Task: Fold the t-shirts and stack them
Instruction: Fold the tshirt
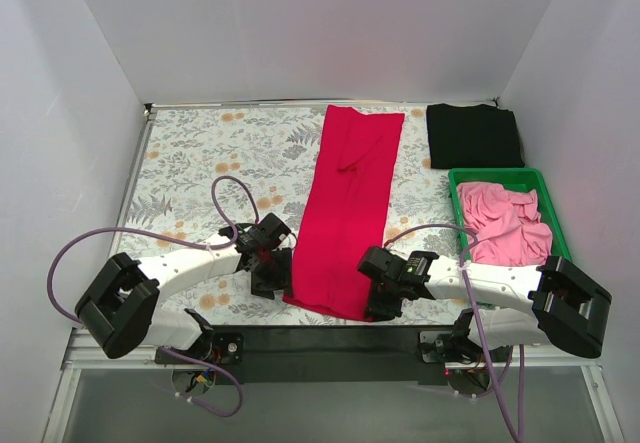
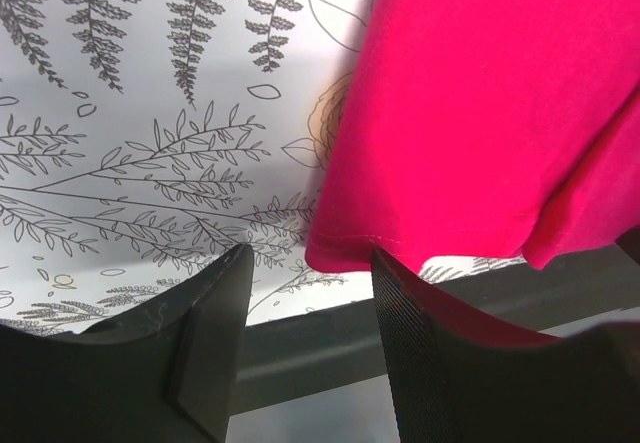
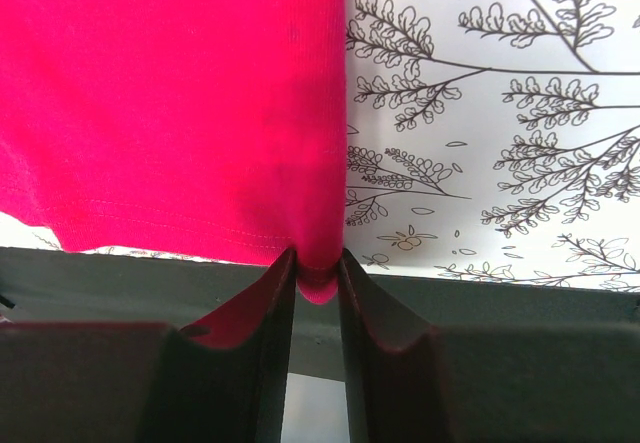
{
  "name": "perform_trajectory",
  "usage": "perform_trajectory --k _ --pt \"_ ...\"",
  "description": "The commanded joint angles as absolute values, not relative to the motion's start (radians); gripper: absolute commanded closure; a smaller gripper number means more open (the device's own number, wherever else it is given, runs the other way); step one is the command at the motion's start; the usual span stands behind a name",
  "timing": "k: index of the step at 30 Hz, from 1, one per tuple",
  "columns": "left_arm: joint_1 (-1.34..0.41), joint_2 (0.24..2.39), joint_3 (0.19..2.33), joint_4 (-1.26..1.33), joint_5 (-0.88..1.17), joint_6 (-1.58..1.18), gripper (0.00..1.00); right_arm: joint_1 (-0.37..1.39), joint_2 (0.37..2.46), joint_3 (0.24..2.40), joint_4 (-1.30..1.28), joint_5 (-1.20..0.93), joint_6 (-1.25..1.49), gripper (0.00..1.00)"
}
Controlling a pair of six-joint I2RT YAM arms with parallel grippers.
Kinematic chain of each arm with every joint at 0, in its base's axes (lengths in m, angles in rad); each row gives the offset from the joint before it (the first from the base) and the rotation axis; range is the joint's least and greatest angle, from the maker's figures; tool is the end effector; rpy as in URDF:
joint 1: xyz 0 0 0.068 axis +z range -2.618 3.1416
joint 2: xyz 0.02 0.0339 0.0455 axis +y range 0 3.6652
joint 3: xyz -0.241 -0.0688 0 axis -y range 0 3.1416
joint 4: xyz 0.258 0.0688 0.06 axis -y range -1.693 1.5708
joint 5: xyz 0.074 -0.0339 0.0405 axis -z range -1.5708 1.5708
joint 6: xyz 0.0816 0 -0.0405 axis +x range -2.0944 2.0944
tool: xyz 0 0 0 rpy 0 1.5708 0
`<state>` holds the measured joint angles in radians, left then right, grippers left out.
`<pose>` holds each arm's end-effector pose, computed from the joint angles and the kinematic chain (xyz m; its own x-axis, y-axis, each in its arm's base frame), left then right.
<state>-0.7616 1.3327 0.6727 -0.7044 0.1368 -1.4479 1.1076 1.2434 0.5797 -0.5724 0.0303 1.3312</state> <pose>0.1628 -0.1706 0.0854 -0.7854 -0.6096 0.1074 -0.6167 0.7559 -0.2198 0.1067 0.2081 0.0831 -0.9645 0.2420 -0.1057 0.1988 0.9289 0.3123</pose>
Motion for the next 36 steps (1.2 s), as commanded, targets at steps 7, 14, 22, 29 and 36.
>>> perform_trajectory --k 7,14,22,29,36 --pt "-0.769 1.304 0.746 -0.729 0.1 -1.477 0.52 1.115 1.244 0.563 -0.617 0.057 1.318 0.75" --pt "-0.779 1.351 0.721 -0.716 0.094 -1.479 0.54 1.115 1.239 0.566 -0.626 0.06 1.31 0.75" --pt "-0.821 1.4 0.669 -0.698 0.086 -1.497 0.64 1.115 1.244 0.561 -0.63 0.054 1.302 0.78" --pt "-0.827 1.425 0.635 -0.692 0.058 -1.5 0.74 1.115 1.252 0.555 -0.63 0.055 1.296 0.83" --pt "-0.827 1.434 0.641 -0.686 0.057 -1.502 0.76 1.115 1.246 0.552 -0.637 0.06 1.289 0.87"
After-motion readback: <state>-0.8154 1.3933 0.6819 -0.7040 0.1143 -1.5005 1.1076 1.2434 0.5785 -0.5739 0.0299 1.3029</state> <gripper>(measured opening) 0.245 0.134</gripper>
